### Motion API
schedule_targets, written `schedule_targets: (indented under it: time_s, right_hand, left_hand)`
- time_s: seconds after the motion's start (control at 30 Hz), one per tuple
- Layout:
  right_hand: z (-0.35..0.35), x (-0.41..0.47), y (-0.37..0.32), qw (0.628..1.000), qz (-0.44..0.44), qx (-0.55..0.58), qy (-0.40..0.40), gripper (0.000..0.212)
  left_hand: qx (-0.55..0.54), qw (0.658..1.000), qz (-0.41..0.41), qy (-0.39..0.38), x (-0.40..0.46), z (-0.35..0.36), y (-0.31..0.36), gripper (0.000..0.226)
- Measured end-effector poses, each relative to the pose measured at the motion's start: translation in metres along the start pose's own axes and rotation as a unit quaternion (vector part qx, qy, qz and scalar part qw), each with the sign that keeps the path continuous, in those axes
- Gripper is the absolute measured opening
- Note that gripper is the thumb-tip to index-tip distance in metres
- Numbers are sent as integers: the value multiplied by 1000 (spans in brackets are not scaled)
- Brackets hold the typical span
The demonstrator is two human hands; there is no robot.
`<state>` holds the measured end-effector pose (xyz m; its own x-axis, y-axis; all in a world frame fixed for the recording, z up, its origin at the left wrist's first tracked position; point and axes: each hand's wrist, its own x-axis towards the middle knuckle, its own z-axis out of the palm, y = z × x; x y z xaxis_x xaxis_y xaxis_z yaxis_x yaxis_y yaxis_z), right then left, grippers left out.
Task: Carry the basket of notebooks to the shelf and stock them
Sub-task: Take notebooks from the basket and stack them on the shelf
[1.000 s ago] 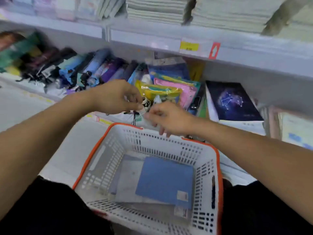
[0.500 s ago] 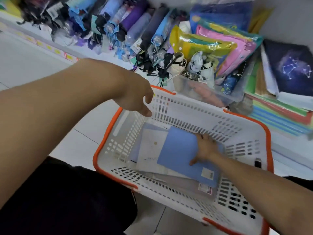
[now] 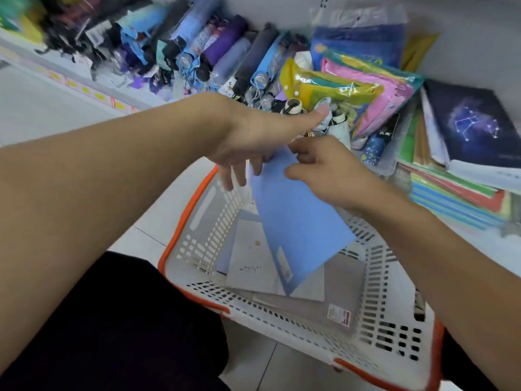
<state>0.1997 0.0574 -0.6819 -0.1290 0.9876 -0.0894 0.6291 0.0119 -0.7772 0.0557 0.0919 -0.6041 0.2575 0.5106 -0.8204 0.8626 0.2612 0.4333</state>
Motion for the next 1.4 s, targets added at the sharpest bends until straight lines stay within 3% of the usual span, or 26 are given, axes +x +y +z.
schedule_targets:
  time_s: [0.07,0.13,0.2,0.3,0.37,0.43,0.5,0.6,0.67,0.77,0.9,0.97,1.03,1.1,1.2,1.33,1.37,1.4]
  right_hand:
    - [12,-11,-24,996,-37,69,45,6]
    - [28,-18,-36,989,-47,135,35,10]
    - [36,-19,-38,969,-12,244,-40,14]
    - [34,-4,-16,948,38,299,-106,15]
    - [35,17,30,964,106,227,-91,17]
    - [45,34,89,978,158,-12,-134,26]
    - [67,30,142,930,212,-214,-213,60]
    - [106,2,211,923,272,-207,-174,123]
    - [122,-15,234,921,268,-229,-164,135]
    - [127,-24,247,919,271,-250,-141,123]
    - [117,-15,252,926,249,-235,-157,72]
    - [102,-10,241,937,211,-195,-201,59]
    - [75,-4,220,950,190,-113,-222,54]
    - [34,0,194,966,144,-33,-213,32]
    - [-39,-6,141,978,113,105,-140,24]
    - [-109,-32,77,937,90,329,-69,38]
    - [-115,-34,65,918,80,386,-46,22]
    - [-118,-34,57,896,60,441,-15,20]
  left_hand:
    - [-139,989,51,27,5,7,8,50]
    - [-161,976,72,127,14,9,2,16]
    - [-152,967,55,198,21,2,-13,13]
    - [-161,964,34,207,17,-20,-31,17]
    - [-153,965,43,208,10,-32,-36,19]
    - [-107,971,43,208,7,-40,-41,27]
    - [-53,976,38,206,7,-43,-43,32]
    - [10,977,30,212,14,-42,-48,35]
    - [21,975,26,219,18,-43,-50,33]
    - [28,970,22,239,20,-49,-54,34]
    - [19,963,16,267,17,-54,-52,32]
    - [16,961,11,277,16,-56,-50,29]
    - [8,957,12,288,16,-59,-48,22]
    - [-1,954,14,300,14,-63,-47,17]
    - [-24,945,22,325,8,-73,-50,17]
    - [-105,922,48,370,-7,-90,-54,22]
    - [-115,914,53,384,-10,-94,-55,27]
    - [-123,908,57,397,-14,-97,-57,30]
